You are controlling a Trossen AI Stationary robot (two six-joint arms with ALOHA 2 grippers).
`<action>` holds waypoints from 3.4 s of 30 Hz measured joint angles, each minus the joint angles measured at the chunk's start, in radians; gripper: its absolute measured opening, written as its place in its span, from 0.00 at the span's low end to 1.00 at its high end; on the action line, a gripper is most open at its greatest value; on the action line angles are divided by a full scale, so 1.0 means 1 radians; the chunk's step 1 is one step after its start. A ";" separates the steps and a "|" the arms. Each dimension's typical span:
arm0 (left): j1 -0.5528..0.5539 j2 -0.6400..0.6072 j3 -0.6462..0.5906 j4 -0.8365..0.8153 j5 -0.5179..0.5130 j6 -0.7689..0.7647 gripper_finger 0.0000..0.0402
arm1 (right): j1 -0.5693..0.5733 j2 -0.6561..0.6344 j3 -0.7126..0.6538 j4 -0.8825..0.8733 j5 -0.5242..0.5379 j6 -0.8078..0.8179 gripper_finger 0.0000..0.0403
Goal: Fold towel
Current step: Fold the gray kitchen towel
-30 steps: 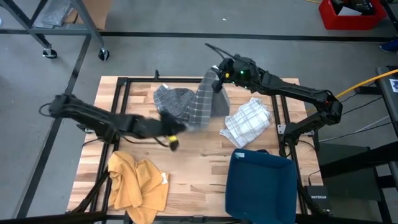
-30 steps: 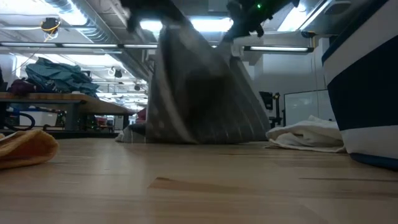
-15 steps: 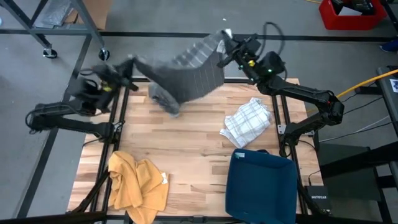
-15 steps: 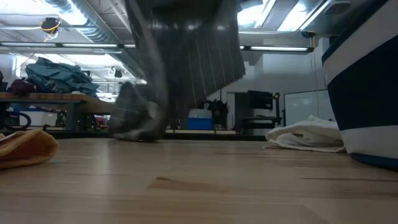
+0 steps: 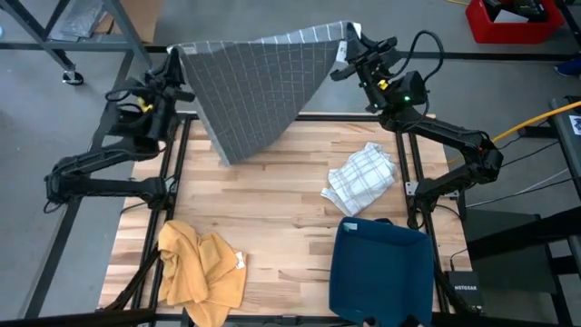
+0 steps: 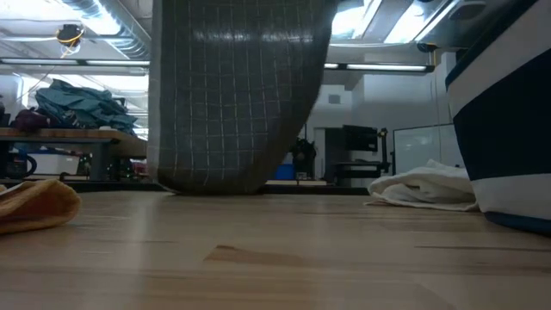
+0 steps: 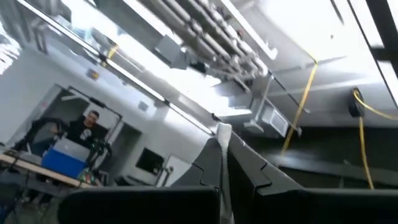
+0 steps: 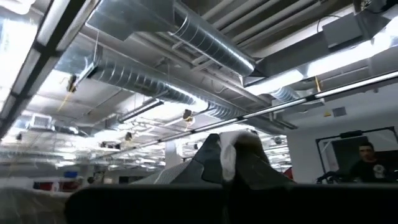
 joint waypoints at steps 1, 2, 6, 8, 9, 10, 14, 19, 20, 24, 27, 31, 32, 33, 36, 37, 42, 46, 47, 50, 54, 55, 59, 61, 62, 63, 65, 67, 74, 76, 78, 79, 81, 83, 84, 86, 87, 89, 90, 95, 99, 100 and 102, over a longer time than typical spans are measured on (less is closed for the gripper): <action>0.029 0.019 0.000 0.035 0.014 -0.016 0.00 | -0.010 0.000 0.000 0.008 0.000 0.017 0.00; 0.058 0.038 0.003 0.060 0.027 -0.030 0.00 | -0.022 0.000 0.000 0.018 -0.001 0.032 0.00; 0.178 0.117 0.070 0.080 0.114 -0.142 0.00 | -0.075 0.000 0.000 0.046 -0.014 0.122 0.00; 0.233 0.163 0.126 0.081 0.186 -0.199 0.00 | -0.103 0.001 0.000 0.049 -0.037 0.162 0.00; 0.258 0.187 0.156 0.079 0.224 -0.222 0.00 | -0.117 0.001 0.000 0.050 -0.047 0.180 0.00; 0.278 0.212 0.187 0.077 0.264 -0.241 0.00 | -0.129 0.001 0.000 0.051 -0.054 0.187 0.00; 0.347 0.293 0.316 0.012 0.372 -0.291 0.00 | -0.174 0.001 0.000 0.057 -0.055 0.190 0.00; 0.421 0.362 0.447 -0.113 0.433 -0.328 0.00 | -0.237 0.002 0.038 0.043 -0.064 0.223 0.00; 0.435 0.374 0.465 -0.118 0.450 -0.334 0.00 | -0.247 0.004 0.060 0.027 -0.071 0.229 0.00; 0.500 0.421 0.545 -0.128 0.480 -0.388 0.00 | -0.277 0.047 0.198 -0.030 -0.142 0.232 0.00; 0.559 0.460 0.604 -0.129 0.483 -0.458 0.00 | -0.280 0.105 0.347 -0.135 -0.175 0.231 0.00; 0.635 0.506 0.682 -0.127 0.517 -0.607 0.00 | -0.280 0.198 0.577 -0.318 -0.219 0.204 0.00; 0.652 0.517 0.698 -0.126 0.528 -0.646 0.00 | -0.280 0.223 0.633 -0.360 -0.227 0.191 0.00; 0.668 0.527 0.713 -0.125 0.541 -0.679 0.00 | -0.280 0.248 0.685 -0.401 -0.237 0.180 0.00; 0.708 0.552 0.742 -0.125 0.570 -0.759 0.00 | -0.281 0.317 0.819 -0.495 -0.271 0.176 0.00; 0.718 0.558 0.748 -0.124 0.582 -0.777 0.00 | -0.281 0.334 0.854 -0.517 -0.274 0.178 0.00; 0.774 0.565 0.757 -0.126 0.659 -0.820 0.00 | -0.285 0.372 0.932 -0.617 -0.244 0.175 0.00; 0.791 0.566 0.773 -0.125 0.699 -0.792 0.00 | -0.315 0.373 0.935 -0.662 -0.282 0.175 0.00; 0.790 0.566 0.777 -0.125 0.716 -0.778 0.00 | -0.318 0.372 0.935 -0.662 -0.289 0.180 0.00; 0.790 0.565 0.779 -0.126 0.775 -0.748 0.00 | -0.351 0.359 0.936 -0.682 -0.319 0.246 0.00; 0.790 0.566 0.779 -0.119 0.863 -0.814 0.00 | -0.365 0.348 0.938 -0.777 -0.337 0.265 0.00; 0.790 0.566 0.779 -0.112 0.876 -0.839 0.00 | -0.368 0.344 0.938 -0.809 -0.342 0.265 0.00; 0.795 0.557 0.785 -0.093 0.902 -0.869 0.00 | -0.373 0.308 0.937 -0.883 -0.379 0.207 0.00; 0.796 0.556 0.805 -0.097 0.903 -0.848 0.00 | -0.375 0.281 0.937 -0.889 -0.384 0.190 0.00; 0.795 0.555 0.816 -0.100 0.910 -0.839 0.00 | -0.382 0.268 0.937 -0.890 -0.394 0.186 0.00; 0.795 0.555 0.824 -0.107 0.918 -0.838 0.00 | -0.390 0.258 0.937 -0.893 -0.402 0.186 0.00; 0.795 0.556 0.832 -0.131 0.926 -0.838 0.00 | -0.397 0.247 0.937 -0.909 -0.414 0.186 0.00; 0.795 0.558 0.834 -0.149 0.944 -0.841 0.00 | -0.399 0.245 0.937 -0.927 -0.434 0.186 0.00; 0.798 0.558 0.836 -0.144 1.063 -0.850 0.00 | -0.401 0.238 0.937 -0.998 -0.458 0.209 0.00; 0.799 0.558 0.836 -0.148 1.115 -0.814 0.00 | -0.402 0.238 0.937 -1.036 -0.466 0.209 0.00; 0.799 0.557 0.836 -0.148 1.144 -0.785 0.00 | -0.412 0.238 0.937 -1.057 -0.489 0.207 0.00; 0.799 0.557 0.836 -0.149 1.150 -0.775 0.00 | -0.421 0.238 0.937 -1.057 -0.504 0.207 0.00; 0.796 0.557 0.836 -0.150 1.158 -0.749 0.00 | -0.437 0.238 0.937 -1.052 -0.529 0.208 0.00; 0.792 0.557 0.836 -0.151 1.141 -0.739 0.00 | -0.442 0.238 0.937 -1.046 -0.525 0.210 0.00; 0.791 0.557 0.836 -0.151 1.123 -0.739 0.00 | -0.442 0.238 0.937 -1.042 -0.518 0.214 0.00; 0.791 0.557 0.836 -0.150 1.081 -0.733 0.00 | -0.442 0.238 0.937 -1.034 -0.514 0.217 0.00; 0.791 0.557 0.836 -0.153 1.060 -0.729 0.00 | -0.440 0.238 0.937 -1.030 -0.517 0.217 0.00; 0.791 0.557 0.835 -0.157 1.023 -0.719 0.00 | -0.439 0.240 0.937 -1.017 -0.523 0.218 0.00; 0.791 0.558 0.835 -0.158 1.012 -0.704 0.00 | -0.439 0.242 0.937 -1.000 -0.523 0.217 0.00; 0.789 0.558 0.835 -0.158 0.913 -0.648 0.00 | -0.436 0.243 0.936 -0.889 -0.531 0.210 0.00; 0.789 0.559 0.834 -0.157 0.872 -0.616 0.00 | -0.436 0.245 0.935 -0.858 -0.533 0.220 0.00; 0.788 0.559 0.834 -0.156 0.871 -0.607 0.00 | -0.436 0.245 0.935 -0.856 -0.532 0.220 0.00; 0.788 0.559 0.834 -0.154 0.855 -0.583 0.00 | -0.436 0.245 0.935 -0.855 -0.531 0.212 0.00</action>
